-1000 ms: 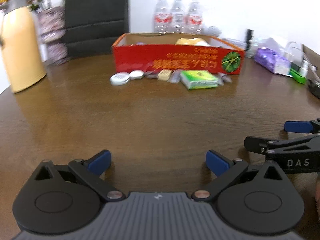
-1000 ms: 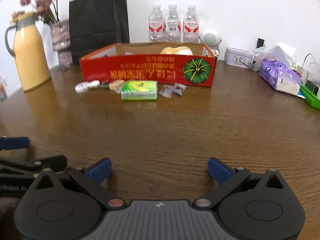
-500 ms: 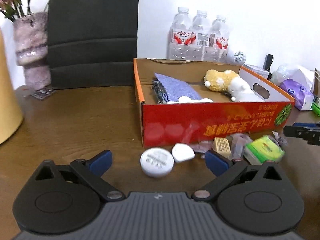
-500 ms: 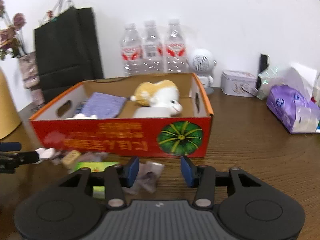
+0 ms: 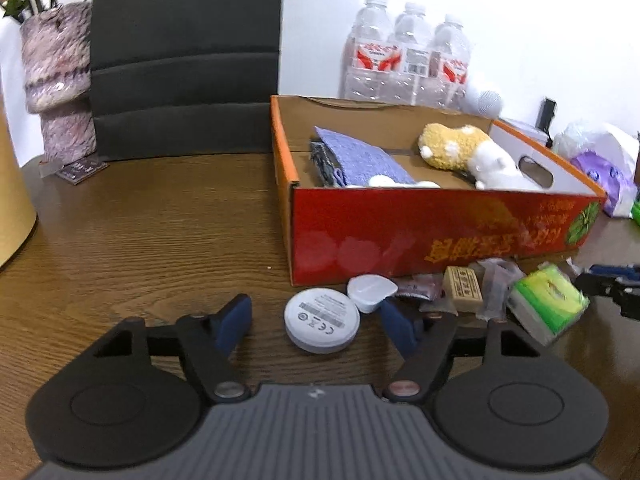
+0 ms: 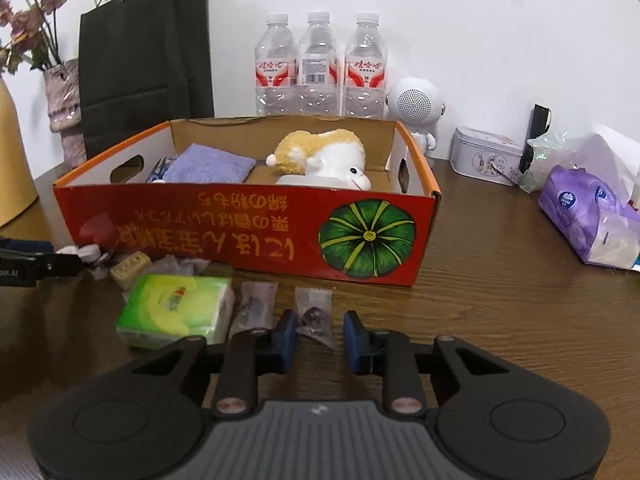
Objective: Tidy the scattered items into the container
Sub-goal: 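Grasp the round white puck with the left gripper while the right gripper grasps the clear bag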
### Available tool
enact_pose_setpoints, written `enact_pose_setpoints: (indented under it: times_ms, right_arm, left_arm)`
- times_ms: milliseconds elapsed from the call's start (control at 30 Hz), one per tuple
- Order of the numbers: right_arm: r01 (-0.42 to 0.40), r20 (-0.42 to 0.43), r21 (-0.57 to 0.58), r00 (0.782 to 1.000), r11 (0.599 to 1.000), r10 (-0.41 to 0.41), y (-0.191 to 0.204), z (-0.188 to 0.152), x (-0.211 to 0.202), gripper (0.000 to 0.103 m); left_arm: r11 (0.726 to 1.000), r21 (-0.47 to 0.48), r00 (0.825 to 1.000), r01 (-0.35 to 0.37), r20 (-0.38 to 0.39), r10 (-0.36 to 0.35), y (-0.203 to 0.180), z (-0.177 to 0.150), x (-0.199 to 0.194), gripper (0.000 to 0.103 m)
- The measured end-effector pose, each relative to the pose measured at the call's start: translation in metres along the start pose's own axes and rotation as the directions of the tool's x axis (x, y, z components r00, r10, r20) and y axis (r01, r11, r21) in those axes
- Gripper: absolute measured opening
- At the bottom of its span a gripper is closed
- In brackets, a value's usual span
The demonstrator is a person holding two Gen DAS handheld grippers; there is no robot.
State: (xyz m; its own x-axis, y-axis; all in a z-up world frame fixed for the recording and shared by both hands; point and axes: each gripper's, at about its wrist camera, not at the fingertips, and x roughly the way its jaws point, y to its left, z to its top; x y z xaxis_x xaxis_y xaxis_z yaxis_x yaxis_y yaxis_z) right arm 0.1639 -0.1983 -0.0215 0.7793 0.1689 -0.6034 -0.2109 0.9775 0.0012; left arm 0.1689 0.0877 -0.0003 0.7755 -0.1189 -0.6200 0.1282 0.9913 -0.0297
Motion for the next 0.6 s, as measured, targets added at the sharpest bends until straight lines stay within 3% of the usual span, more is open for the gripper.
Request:
enact_pose_setpoints:
  times_ms: [100,167,200,500,600]
  right_arm:
    - [-0.019,0.005,0.007,1.0,1.0,0.018,-0.001,0.0,0.001,0.021]
    - [-0.025,0.005,0.012,1.0,1.0,0.025,-0.001,0.001,0.002,0.019]
    - [-0.024,0.005,0.01,1.0,1.0,0.024,0.0,0.0,0.002,0.019]
    - [0.011,0.022,-0.015,1.0,1.0,-0.011,0.008,0.001,-0.009,0.017]
    - [0.035,0.111,-0.046,0.993,0.998,-0.03,0.017,0.002,-0.044,0.017]
  left_arm:
    - [1.0,0.016,1.0,-0.005,-0.004,0.005,-0.003,0.001,0.002,0.073]
    - [1.0,0.014,1.0,-0.018,0.003,0.018,-0.003,0.001,0.0,0.058]
    - [1.0,0.013,1.0,-0.024,0.009,0.024,-0.003,0.001,-0.001,0.042]
    - [0.998,-0.02,0.998,-0.059,-0.017,0.058,-0.017,-0.005,-0.023,0.039]
    - [0.997,0.004,0.995,-0.075,0.06,0.075,-0.036,-0.006,-0.057,0.039]
